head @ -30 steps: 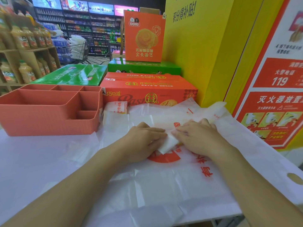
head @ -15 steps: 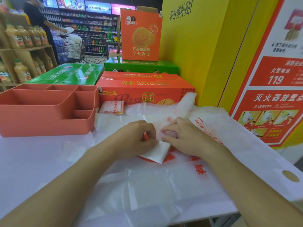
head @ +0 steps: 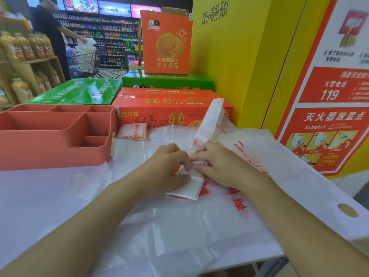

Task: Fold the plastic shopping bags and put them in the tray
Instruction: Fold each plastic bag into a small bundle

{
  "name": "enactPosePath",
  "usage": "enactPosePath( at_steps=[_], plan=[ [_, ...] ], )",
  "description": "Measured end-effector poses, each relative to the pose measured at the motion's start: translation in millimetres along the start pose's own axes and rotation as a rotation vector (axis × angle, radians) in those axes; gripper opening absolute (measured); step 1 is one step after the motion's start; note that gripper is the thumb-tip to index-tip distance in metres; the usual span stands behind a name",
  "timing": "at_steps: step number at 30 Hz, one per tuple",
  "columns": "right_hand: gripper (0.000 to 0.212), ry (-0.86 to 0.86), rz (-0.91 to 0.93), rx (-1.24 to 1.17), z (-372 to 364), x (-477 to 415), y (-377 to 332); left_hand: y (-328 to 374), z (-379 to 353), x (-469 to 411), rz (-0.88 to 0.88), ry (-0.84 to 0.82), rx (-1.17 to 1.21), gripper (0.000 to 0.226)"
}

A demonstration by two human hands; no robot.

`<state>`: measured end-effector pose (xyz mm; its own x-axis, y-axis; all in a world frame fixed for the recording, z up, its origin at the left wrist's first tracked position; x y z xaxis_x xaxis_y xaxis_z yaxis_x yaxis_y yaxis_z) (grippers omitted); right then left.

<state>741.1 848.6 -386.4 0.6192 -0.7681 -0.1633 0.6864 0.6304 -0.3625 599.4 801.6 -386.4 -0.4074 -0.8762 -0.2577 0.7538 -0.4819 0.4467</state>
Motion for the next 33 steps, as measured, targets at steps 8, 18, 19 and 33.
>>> enactPosePath(
  at_steps=[8,18,19,33],
  plan=[
    [0.013,-0.056,0.040,-0.175,7,15,-15,4,-1,1,-0.005,-0.036,0.026,0.005],
    [0.018,-0.200,0.061,-0.155,2,19,-14,-12,11,14,0.105,-0.408,0.063,0.042],
    [0.019,-0.209,0.067,-0.149,2,19,-15,-12,9,16,0.110,-0.436,0.051,0.046],
    [0.033,-0.319,0.026,-0.177,5,26,-9,-13,16,5,0.115,-0.088,0.123,0.010]
  ],
)
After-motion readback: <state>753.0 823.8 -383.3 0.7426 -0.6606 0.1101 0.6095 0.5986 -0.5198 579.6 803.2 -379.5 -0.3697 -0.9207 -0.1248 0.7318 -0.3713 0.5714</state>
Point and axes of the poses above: each hand's wrist, its own x-axis away from the middle knuckle, its own z-axis out of the back of the hand, y = z × x, the point moved 7 cm from there along -x, towards the middle knuckle, and after that the axes turned 3 degrees about -y, right-handed, at the moved point
